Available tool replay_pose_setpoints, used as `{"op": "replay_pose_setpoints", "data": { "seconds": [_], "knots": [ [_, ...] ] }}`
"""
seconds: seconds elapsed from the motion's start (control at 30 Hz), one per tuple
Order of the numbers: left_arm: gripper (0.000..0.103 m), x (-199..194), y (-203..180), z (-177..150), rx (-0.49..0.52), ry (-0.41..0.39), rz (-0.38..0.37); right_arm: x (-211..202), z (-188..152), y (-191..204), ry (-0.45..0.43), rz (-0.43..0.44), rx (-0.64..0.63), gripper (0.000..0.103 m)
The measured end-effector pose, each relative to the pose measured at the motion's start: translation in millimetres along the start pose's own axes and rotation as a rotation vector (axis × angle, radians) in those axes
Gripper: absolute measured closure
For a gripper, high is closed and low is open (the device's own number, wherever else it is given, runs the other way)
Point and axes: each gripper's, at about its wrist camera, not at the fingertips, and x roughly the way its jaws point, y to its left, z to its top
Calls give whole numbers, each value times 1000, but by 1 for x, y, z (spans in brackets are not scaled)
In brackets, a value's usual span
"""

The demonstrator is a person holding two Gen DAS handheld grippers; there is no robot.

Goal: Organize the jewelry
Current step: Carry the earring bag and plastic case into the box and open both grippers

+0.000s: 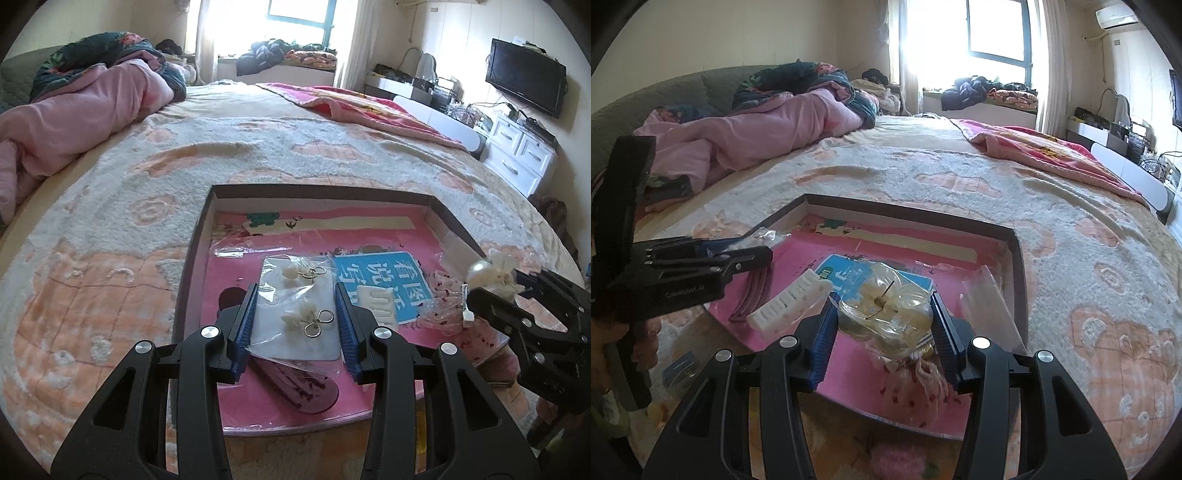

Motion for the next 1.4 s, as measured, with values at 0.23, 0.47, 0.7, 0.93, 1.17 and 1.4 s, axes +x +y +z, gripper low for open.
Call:
{"op": "replay_pose_setpoints", "data": {
  "seconds": [0.23,0.47,0.7,0.93,1.17,1.4],
  "knots": [
    [71,9,2,-2,-6,28,-6,22,9,-1,32,-3,1,56],
    [71,14,3,-4,-2,49,-16,39,13,-3,70,0,11,56],
    [71,18,4,-5,-5,65,-19,48,8,-5,109,0,26,56],
    [71,19,2,-7,4,73,-18,44,5,-7,109,7,39,56],
    [71,20,0,-8,8,77,-19,31,4,-5,74,-1,33,47],
    [67,20,-2,-10,14,79,-18,16,-2,-7,47,-6,40,39]
  ]
}}
